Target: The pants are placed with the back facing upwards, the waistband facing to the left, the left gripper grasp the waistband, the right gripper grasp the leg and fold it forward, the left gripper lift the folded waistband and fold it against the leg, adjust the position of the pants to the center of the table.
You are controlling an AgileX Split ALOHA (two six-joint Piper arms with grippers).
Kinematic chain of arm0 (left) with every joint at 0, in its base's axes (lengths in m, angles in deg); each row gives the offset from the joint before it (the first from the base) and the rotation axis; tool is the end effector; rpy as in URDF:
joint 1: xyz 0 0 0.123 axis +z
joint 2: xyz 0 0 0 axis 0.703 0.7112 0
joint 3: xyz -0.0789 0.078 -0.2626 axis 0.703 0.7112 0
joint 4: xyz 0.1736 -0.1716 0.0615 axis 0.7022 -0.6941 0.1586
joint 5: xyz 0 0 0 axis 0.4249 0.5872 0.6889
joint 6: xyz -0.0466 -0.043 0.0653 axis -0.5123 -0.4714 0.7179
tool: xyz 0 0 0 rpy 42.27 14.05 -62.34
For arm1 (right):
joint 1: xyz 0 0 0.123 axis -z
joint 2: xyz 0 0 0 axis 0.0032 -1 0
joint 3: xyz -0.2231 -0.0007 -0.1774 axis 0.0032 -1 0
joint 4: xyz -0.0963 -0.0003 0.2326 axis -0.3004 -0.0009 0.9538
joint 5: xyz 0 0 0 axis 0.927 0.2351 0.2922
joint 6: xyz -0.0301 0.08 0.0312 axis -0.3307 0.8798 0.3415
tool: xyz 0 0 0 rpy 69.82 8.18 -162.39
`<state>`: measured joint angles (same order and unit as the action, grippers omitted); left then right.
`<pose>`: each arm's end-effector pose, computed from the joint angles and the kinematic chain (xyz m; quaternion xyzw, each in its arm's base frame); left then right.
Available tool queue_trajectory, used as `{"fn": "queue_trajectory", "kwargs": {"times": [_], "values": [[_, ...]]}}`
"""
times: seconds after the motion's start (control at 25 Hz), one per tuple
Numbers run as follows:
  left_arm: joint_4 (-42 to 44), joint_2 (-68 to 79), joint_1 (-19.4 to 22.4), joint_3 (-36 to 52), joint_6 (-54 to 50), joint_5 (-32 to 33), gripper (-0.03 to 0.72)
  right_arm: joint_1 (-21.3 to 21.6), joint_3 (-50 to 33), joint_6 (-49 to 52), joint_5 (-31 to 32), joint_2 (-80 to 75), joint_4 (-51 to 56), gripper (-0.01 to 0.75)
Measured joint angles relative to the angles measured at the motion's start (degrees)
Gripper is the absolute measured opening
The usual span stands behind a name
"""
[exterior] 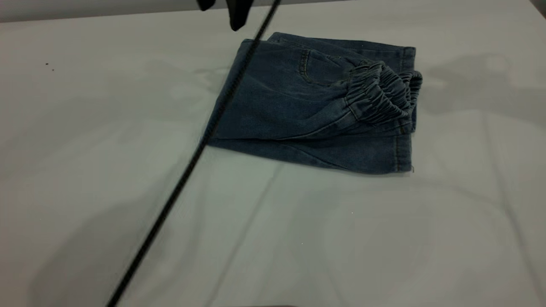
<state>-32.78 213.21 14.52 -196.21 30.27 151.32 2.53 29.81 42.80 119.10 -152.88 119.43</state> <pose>0.4523 -0.2437 0.1836 0.2955 0.9402 0.0586 0.1591 0.4035 0.0338 0.2699 -0.1282 0.9212 0.2532 0.2663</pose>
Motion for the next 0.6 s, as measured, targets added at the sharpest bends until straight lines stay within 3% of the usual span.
{"fn": "queue_trajectory", "kwargs": {"times": [0.6], "values": [[-6.5, 5.9, 1.8, 0.0, 5.7, -6.5, 0.454, -16.9, 0.0, 14.9, -4.5, -14.2, -19.7, 0.498]]}}
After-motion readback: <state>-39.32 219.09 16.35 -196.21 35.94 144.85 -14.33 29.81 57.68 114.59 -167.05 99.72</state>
